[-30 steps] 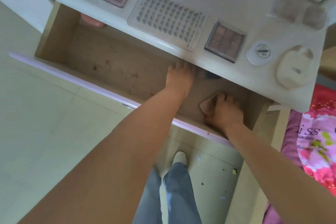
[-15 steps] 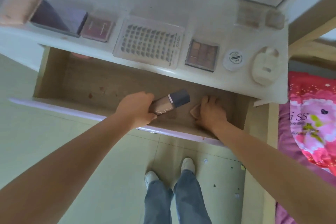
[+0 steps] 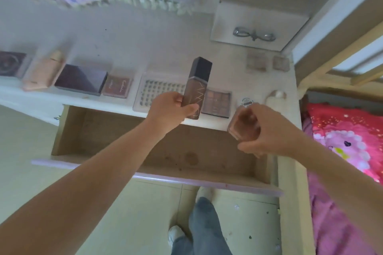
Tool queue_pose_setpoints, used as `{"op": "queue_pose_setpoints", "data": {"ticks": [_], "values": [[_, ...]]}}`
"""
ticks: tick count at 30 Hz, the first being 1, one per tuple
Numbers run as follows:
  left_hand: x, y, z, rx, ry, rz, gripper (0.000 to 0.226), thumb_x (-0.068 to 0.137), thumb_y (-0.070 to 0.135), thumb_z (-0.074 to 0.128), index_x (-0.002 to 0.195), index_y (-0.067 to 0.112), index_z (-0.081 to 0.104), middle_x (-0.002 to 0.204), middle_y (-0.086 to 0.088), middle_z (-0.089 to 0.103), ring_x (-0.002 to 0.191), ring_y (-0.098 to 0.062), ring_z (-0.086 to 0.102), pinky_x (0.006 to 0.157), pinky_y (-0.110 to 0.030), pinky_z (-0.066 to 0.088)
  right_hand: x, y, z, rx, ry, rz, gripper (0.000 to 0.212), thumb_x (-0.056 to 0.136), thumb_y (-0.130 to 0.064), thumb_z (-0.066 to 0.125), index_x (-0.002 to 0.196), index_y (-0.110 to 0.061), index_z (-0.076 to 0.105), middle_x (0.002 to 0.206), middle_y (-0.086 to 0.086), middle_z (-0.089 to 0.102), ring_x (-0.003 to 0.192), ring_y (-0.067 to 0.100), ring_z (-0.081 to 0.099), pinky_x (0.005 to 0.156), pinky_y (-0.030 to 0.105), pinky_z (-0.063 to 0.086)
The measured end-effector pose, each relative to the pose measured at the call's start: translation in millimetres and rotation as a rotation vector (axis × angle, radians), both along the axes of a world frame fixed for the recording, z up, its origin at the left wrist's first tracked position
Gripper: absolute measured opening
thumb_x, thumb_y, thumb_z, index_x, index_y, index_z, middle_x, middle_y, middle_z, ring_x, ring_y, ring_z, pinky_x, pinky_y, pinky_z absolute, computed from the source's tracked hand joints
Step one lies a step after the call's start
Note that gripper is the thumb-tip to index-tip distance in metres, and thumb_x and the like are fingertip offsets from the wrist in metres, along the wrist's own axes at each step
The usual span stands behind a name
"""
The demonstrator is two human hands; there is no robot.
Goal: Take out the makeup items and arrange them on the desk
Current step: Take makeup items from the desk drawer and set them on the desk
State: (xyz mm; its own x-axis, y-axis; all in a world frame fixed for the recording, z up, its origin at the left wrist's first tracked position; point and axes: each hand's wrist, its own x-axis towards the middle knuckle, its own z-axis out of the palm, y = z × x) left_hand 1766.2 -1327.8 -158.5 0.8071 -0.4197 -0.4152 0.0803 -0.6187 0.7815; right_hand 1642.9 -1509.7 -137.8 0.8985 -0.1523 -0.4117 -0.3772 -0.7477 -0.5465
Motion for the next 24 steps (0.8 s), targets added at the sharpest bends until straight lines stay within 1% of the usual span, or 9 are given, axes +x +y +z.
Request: {"op": "queue_pose_setpoints", "data": {"ticks": [2,4,6,8,12,16,19,22,24], "values": [[20,-20,5,-0.002,0.015,0.061,0.016,0.078,0.023,0.069,0.088,0.01,0.064,0.091,-0.01,0.07,0.088,-0.026,0.067,0.088,-0.043,0.052,32,-19,11,-0.084,-0.098,-0.011,0.054,0.052,-0.034,0.073,0.097,-0.03,0.044,0.094,-0.009,0.049,0.08,0.009,0.052,0.057,0.019,0.041],[42,-39,5,0.017,0.027,0.107,0.013,0.075,0.019,0.071,0.079,0.01,0.062,0.09,-0.013,0.069,0.086,-0.028,0.067,0.085,-0.044,0.053,69,-35,9,-0.235,-0.133,0.038,0.064,0.057,-0.032,0.074,0.112,-0.019,0.044,0.108,0.001,0.048,0.096,0.021,0.05,0.075,0.03,0.043],[65,-55,2,0.038,0.054,0.162,0.016,0.073,0.016,0.072,0.069,0.012,0.057,0.082,-0.012,0.067,0.083,-0.029,0.068,0.082,-0.044,0.055,103,-46,-3,-0.407,-0.114,0.129,0.071,0.059,-0.035,0.072,0.12,-0.016,0.041,0.118,0.005,0.047,0.108,0.025,0.044,0.096,0.039,0.03],[85,-71,0,0.087,0.047,0.191,0.021,0.073,0.016,0.072,0.062,0.014,0.054,0.074,-0.011,0.064,0.082,-0.031,0.068,0.082,-0.045,0.055,134,-50,-16,-0.495,-0.075,0.193,0.074,0.059,-0.038,0.071,0.123,-0.016,0.039,0.123,0.005,0.045,0.114,0.026,0.042,0.107,0.045,0.018],[111,-91,-7,0.139,0.055,0.22,0.025,0.078,0.021,0.068,0.06,0.012,0.053,0.083,-0.017,0.068,0.087,-0.033,0.067,0.085,-0.045,0.053,169,-57,-38,-0.514,-0.011,0.227,0.067,0.061,-0.036,0.07,0.118,-0.016,0.04,0.12,0.007,0.045,0.115,0.028,0.042,0.11,0.052,0.009],[123,-96,-19,0.187,0.031,0.084,0.021,0.079,0.023,0.067,0.088,0.005,0.065,0.097,-0.014,0.068,0.09,-0.029,0.065,0.086,-0.042,0.053,182,-64,-52,-0.515,-0.005,0.265,0.064,0.065,-0.035,0.067,0.12,-0.017,0.039,0.122,0.006,0.044,0.116,0.028,0.041,0.11,0.054,0.007],[125,-93,-24,0.197,0.049,0.003,0.025,0.081,0.023,0.066,0.093,0.002,0.066,0.097,-0.015,0.068,0.089,-0.029,0.065,0.084,-0.042,0.053,181,-67,-58,-0.479,0.024,0.253,0.074,0.067,-0.039,0.068,0.129,-0.018,0.034,0.133,0.005,0.039,0.123,0.027,0.036,0.111,0.053,0.006],[127,-89,-26,0.279,-0.013,-0.104,0.028,0.085,0.028,0.059,0.084,0.0,0.065,0.085,-0.015,0.068,0.082,-0.027,0.066,0.08,-0.035,0.054,177,-70,-62,-0.462,0.028,0.236,0.083,0.066,-0.046,0.07,0.134,-0.02,0.031,0.144,0.003,0.028,0.131,0.025,0.026,0.111,0.053,0.004],[129,-89,-26,0.351,-0.076,-0.171,0.032,0.088,0.032,0.055,0.07,0.005,0.057,0.072,-0.007,0.06,0.077,-0.025,0.059,0.07,-0.029,0.047,174,-69,-62,-0.464,0.05,0.217,0.087,0.065,-0.051,0.07,0.136,-0.02,0.03,0.148,0.004,0.021,0.135,0.025,0.018,0.112,0.052,0.003]]}}
